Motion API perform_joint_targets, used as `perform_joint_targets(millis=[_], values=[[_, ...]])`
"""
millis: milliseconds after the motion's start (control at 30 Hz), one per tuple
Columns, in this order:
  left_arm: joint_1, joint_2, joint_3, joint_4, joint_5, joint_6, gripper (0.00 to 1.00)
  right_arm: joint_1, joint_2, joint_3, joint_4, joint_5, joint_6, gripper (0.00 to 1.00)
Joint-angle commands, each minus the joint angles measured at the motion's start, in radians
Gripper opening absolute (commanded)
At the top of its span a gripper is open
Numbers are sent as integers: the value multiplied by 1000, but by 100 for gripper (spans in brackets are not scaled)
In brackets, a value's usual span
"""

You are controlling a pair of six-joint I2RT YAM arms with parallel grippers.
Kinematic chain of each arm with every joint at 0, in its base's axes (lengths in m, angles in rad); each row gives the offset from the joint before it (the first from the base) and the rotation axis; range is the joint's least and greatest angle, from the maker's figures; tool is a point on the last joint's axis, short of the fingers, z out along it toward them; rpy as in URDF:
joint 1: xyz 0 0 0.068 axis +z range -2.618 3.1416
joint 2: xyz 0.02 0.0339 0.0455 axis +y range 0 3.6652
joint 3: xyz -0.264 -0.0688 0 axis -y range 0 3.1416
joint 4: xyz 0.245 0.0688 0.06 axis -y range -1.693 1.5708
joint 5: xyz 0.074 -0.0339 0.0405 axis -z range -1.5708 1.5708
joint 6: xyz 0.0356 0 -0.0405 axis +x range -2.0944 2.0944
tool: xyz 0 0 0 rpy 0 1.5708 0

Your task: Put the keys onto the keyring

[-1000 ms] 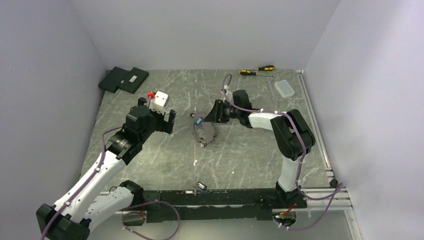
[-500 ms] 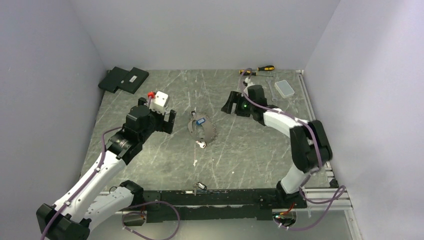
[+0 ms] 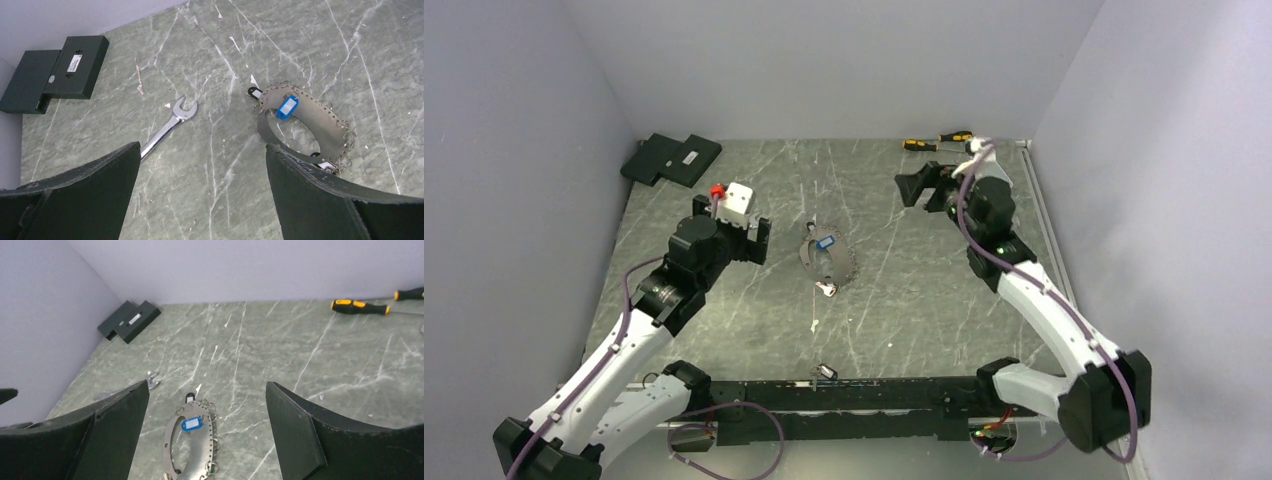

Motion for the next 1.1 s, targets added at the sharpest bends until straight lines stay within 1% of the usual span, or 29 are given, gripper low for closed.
perform_joint_targets(millis=[0, 67, 233, 433, 633, 800, 933, 1000, 1067], values=[[3, -20, 6, 53, -11, 19, 99, 4, -135, -158, 188, 6, -63, 90], [4, -29, 2, 59, -5, 20, 99, 4, -172, -223, 242, 7, -32, 90], [4, -47, -13, 76, 5, 26, 99, 5, -196, -276, 234, -17, -3, 90], [3, -45, -8, 70, 9, 27, 100, 5, -210, -280, 201, -12, -14, 90], [3, -46, -9, 69, 15, 35, 99, 4, -166, -256, 191, -21, 2, 91], [4, -48, -7, 64, 18, 38, 99, 5, -164, -260, 211, -10, 13, 90], [4, -56, -8, 62, 17, 40, 100, 6, -173, -291, 268, -5, 33, 84], [3, -59, -8, 62, 18, 40, 99, 6, -170, -286, 255, 7, 45, 85], [3, -58, -6, 60, 19, 40, 99, 6, -165, -270, 220, 30, 58, 89]])
